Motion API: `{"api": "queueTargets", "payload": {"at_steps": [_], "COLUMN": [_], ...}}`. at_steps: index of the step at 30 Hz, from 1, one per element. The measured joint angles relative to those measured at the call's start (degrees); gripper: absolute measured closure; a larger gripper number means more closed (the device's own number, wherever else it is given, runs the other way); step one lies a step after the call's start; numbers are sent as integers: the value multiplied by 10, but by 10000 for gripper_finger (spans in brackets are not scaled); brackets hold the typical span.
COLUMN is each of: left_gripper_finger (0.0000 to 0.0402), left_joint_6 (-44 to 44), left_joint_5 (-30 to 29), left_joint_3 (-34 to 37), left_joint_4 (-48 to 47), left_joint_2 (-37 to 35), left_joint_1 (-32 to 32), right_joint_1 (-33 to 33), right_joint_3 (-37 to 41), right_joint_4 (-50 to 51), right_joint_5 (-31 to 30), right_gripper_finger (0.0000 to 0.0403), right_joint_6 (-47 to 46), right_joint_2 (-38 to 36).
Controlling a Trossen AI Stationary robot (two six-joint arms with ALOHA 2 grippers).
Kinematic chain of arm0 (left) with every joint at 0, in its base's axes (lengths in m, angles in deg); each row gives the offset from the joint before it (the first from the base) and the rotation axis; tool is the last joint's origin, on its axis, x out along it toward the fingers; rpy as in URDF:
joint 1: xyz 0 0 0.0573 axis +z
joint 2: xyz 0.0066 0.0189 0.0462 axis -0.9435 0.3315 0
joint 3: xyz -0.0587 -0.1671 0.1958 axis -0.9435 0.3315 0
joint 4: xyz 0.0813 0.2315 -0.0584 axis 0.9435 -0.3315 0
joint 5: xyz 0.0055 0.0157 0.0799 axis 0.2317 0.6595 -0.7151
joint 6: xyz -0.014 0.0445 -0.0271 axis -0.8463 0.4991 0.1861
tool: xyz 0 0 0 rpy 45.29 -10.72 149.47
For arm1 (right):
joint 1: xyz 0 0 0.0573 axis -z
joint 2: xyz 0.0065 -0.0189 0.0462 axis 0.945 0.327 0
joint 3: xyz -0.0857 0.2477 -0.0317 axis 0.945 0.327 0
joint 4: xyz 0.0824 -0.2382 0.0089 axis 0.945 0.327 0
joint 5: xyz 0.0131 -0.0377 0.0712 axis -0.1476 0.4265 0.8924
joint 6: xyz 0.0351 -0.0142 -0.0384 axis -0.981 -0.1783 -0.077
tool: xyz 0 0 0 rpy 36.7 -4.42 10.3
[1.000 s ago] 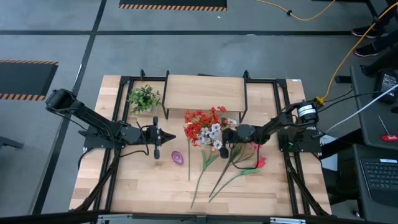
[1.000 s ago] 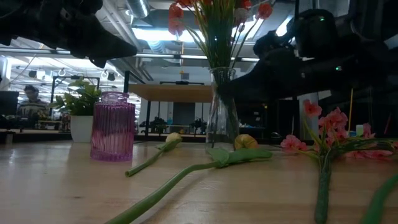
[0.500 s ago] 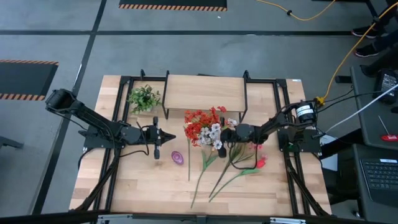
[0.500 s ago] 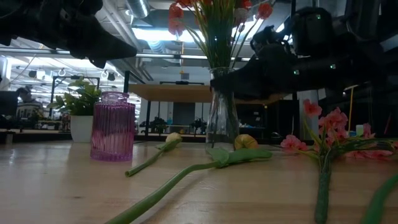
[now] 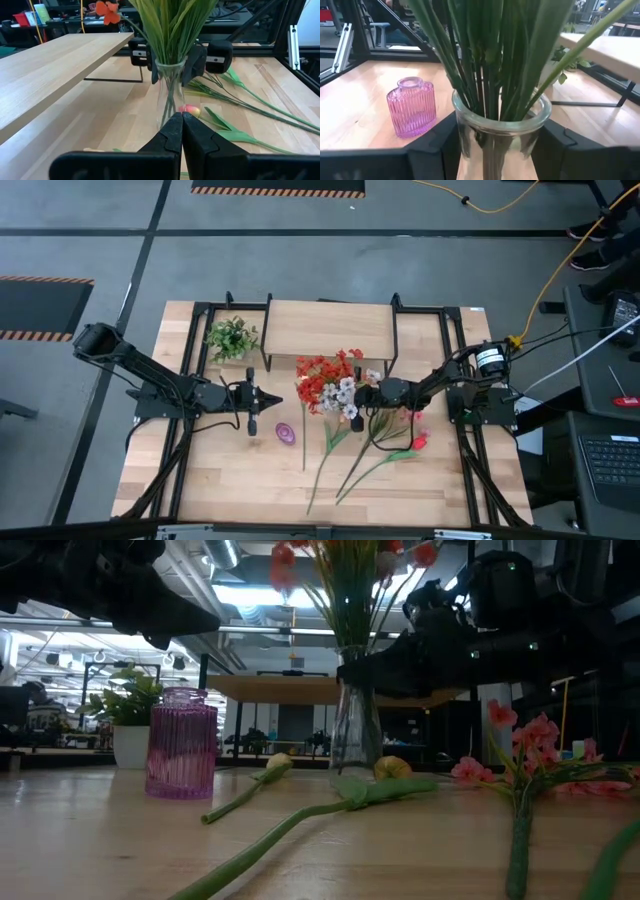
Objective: Pick and place flowers into a vace then onto a shelf
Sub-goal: Put the transparent vase with flowers on the shelf
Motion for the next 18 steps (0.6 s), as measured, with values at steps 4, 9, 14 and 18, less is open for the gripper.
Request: {"api": "queueTargets", "payload": {"at_steps": [4,9,14,18], "left_gripper_finger": [398,398,398,398], "left_joint_6": [0,0,0,3], "left_joint_5": [0,-10,-13,-13], "left_joint_3": [0,0,0,0], "left_joint_4": [0,0,0,0], "left_joint_2": [0,0,0,0], "left_joint_1": [0,0,0,0], "right_joint_1": [1,13,30,45], "right_joint_3": [3,4,4,4], "right_joint_4": [8,72,125,146], "right_joint_5": [0,30,67,104], "right_gripper_finger": [225,225,225,225], "right_joint_6": [12,9,10,11], "right_joint_2": [-27,-100,-185,-236]}}
